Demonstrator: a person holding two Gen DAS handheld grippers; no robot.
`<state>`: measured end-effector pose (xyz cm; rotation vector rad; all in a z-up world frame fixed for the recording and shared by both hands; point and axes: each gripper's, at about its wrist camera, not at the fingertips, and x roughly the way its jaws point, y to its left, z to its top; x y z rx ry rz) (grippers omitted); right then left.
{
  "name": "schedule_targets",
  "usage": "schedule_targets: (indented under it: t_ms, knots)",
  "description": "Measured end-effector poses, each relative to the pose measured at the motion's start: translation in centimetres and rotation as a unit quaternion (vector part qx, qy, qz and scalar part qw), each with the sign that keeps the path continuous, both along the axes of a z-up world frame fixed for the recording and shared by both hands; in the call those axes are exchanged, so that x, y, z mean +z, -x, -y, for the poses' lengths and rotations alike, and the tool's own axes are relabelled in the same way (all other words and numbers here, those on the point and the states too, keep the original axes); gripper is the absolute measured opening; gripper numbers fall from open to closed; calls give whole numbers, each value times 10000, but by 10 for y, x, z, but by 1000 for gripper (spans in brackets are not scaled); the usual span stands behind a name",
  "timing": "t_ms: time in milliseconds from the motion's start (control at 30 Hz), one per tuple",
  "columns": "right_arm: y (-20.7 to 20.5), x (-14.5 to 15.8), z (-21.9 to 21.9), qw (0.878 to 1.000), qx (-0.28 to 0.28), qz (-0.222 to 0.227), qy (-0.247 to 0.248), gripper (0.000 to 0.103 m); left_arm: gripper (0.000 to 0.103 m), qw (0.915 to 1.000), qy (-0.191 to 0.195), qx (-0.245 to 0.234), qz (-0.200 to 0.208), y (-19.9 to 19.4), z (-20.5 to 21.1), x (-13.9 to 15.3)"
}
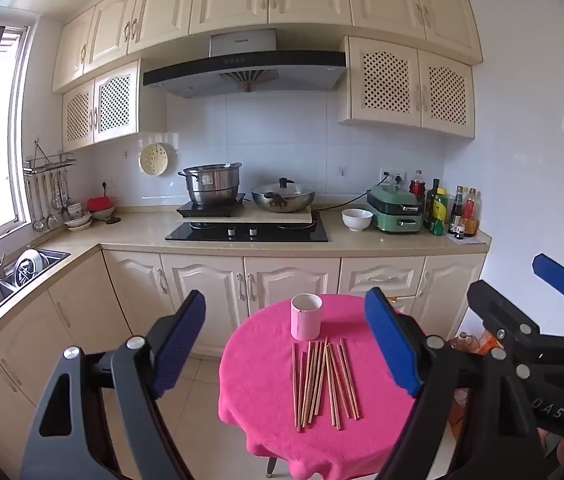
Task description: Organize utensils
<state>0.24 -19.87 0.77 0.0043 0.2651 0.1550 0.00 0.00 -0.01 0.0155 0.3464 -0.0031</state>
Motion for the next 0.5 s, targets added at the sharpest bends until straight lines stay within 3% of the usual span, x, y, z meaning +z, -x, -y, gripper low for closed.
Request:
schedule_targets:
  t_ms: [500]
  knots:
    - [-9, 1, -2, 10000, 9, -78, -31, 98, 81, 10000, -5, -10, -43, 0, -4, 4]
